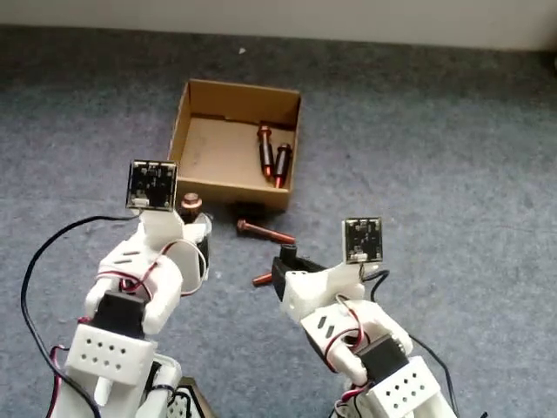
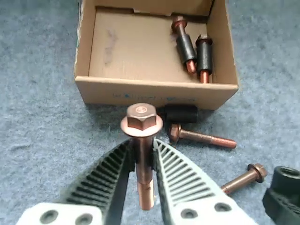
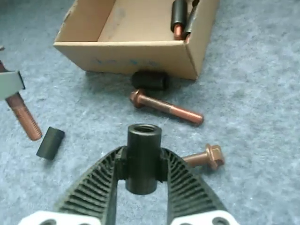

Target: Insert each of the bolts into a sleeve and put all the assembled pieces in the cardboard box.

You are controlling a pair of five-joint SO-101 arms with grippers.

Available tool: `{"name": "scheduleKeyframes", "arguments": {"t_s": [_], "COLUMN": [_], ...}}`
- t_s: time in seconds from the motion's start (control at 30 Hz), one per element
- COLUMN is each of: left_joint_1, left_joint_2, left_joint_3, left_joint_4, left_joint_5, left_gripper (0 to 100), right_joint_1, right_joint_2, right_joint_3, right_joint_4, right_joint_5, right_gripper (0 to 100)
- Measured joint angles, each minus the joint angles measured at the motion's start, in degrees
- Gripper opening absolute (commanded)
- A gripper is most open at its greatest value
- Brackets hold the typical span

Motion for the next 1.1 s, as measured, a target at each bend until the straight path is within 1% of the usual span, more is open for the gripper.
{"name": "scheduleKeyframes", "arguments": {"t_s": [0.07, 0.2, 0.27, 0.4, 0.53, 0.67, 0.97, 1.1], "left_joint_1": [0.1, -0.2, -0.1, 0.2, 4.5, 9.8, 11.2, 13.0], "left_joint_2": [-4.9, -14.7, -18.8, -24.8, -26.5, -26.6, -27.2, -27.2], "left_joint_3": [0.9, 1.1, 1.1, 1.1, 1.1, 1.1, 1.1, 1.1], "left_joint_4": [0.0, -1.4, -3.1, -6.8, -7.6, -7.6, -7.7, -7.7], "left_joint_5": [0.0, 0.0, 0.0, 0.0, 0.0, 0.0, -0.2, -0.3], "left_gripper": [1, 1, 1, 1, 1, 1, 1, 1], "right_joint_1": [-2.0, -5.5, -6.7, -8.4, -10.1, -10.5, -10.6, -10.6], "right_joint_2": [0.0, -0.1, -0.1, -0.3, -0.1, -0.1, -0.1, -0.1], "right_joint_3": [0.1, 3.2, 5.6, 8.4, 8.4, 8.4, 8.4, 8.4], "right_joint_4": [-0.9, -7.0, -12.0, -25.2, -35.9, -40.4, -41.4, -41.4], "right_joint_5": [2.1, 10.4, 14.9, 24.4, 31.6, 33.1, 33.3, 33.3], "right_gripper": [0.5, 0.5, 0.5, 0.5, 0.5, 0.5, 0.5, 0.5]}}
